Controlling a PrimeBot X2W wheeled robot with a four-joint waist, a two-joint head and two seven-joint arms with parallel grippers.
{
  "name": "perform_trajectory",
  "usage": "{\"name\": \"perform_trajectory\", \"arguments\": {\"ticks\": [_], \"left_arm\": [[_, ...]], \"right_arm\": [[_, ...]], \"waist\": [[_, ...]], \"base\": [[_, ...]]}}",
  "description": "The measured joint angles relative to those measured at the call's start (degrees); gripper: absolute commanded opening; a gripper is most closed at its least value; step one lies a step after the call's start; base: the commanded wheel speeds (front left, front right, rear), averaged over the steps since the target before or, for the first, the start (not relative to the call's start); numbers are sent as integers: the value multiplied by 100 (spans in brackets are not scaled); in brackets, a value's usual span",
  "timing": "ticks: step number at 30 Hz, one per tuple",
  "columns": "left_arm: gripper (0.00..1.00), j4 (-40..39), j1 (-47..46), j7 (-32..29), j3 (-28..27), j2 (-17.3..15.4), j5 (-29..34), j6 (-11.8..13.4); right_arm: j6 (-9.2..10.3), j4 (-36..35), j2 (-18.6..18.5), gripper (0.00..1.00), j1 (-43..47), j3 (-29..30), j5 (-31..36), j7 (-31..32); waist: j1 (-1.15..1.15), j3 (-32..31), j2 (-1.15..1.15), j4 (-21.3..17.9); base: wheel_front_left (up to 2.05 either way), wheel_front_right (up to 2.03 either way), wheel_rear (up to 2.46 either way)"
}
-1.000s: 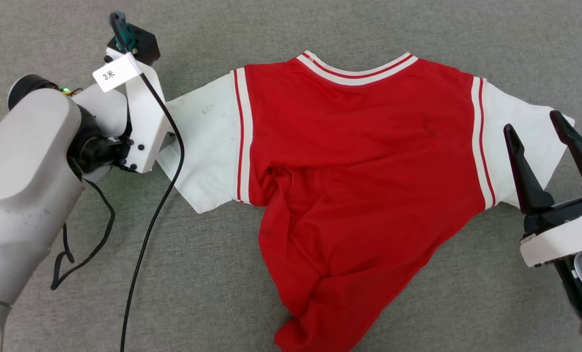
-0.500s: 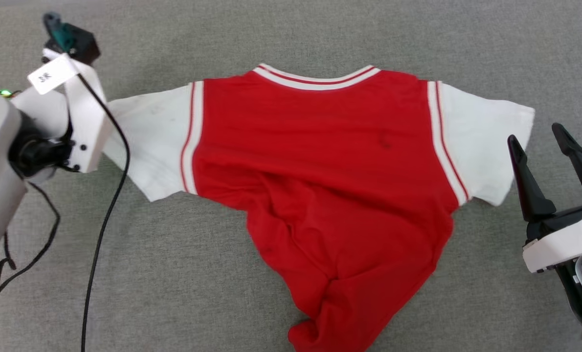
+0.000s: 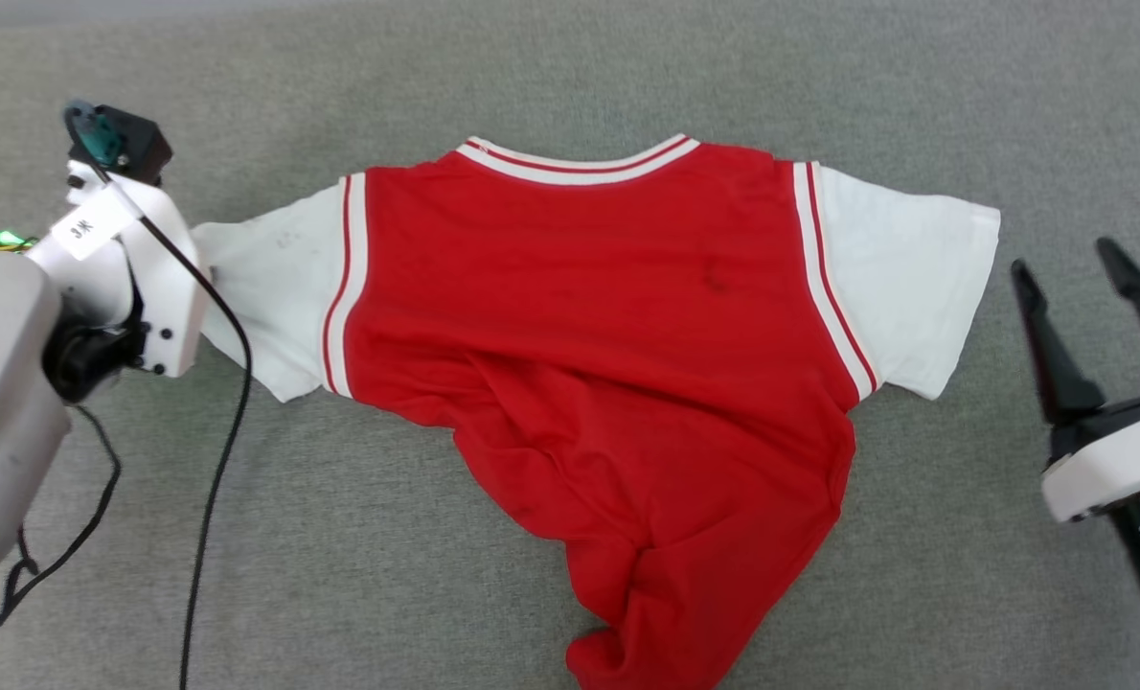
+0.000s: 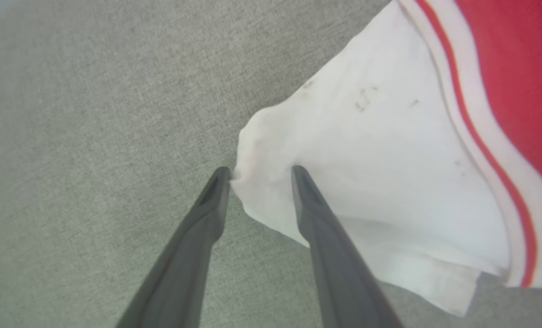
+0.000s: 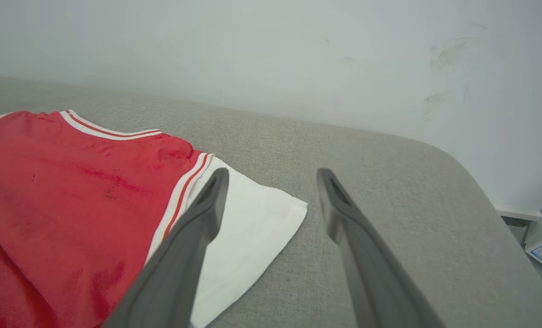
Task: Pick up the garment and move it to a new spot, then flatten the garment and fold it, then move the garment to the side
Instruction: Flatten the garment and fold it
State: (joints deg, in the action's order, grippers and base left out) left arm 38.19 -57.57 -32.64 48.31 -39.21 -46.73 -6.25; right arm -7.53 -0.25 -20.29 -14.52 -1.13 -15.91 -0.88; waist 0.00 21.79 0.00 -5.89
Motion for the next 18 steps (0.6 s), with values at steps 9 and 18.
{"name": "perform_trajectory", "arguments": {"ticks": [9,18], "left_arm": [[100,-521,169,2288,-236,289,420,279],[100,-1611,825,3575,-483,336,608,1011]], "right_arm": [[1,20,-810,100,-595,137,-238,682],[0,444,-2124,100,-1329,-740,-1430,3225]], "waist": [[0,-426,0,266],[-1,-596,0,768]], "base": [[0,0,0],[0,0,0]]}}
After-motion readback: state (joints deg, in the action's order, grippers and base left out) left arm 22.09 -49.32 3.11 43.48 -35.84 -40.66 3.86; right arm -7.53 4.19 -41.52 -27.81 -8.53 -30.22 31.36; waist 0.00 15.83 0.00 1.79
